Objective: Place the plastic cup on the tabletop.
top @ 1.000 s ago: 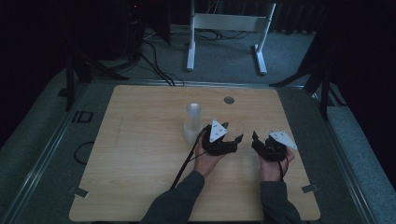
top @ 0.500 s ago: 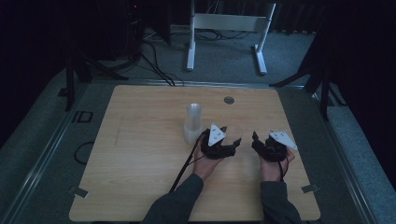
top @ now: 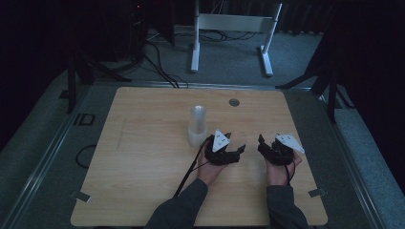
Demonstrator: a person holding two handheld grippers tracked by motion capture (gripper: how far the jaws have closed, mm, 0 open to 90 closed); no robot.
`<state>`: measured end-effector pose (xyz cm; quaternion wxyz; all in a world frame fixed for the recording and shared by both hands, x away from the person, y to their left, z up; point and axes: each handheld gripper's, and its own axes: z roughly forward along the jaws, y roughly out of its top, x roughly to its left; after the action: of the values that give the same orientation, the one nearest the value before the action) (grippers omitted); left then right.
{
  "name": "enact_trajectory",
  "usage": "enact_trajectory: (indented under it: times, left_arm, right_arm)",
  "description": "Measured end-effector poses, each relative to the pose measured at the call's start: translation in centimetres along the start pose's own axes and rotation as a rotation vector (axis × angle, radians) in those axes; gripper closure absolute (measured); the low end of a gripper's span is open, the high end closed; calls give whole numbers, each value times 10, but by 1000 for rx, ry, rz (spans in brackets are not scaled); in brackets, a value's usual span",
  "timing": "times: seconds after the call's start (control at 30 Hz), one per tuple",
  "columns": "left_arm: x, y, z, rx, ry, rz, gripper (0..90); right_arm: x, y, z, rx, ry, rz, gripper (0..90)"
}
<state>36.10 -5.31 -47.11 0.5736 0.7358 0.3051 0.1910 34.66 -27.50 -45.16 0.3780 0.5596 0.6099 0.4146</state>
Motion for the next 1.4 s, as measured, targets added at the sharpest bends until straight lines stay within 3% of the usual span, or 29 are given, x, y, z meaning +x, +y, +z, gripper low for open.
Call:
enact_trajectory:
  times: [0.8, 1.4]
  left_arm:
    - [-1, -17, 3, 33, 5, 15, 280]
    - [-5, -20, 1, 46, 1, 29, 256]
  right_arm:
    - [0, 0, 0, -1, 0, -3, 332]
    - [1, 0, 0, -1, -1, -2, 332]
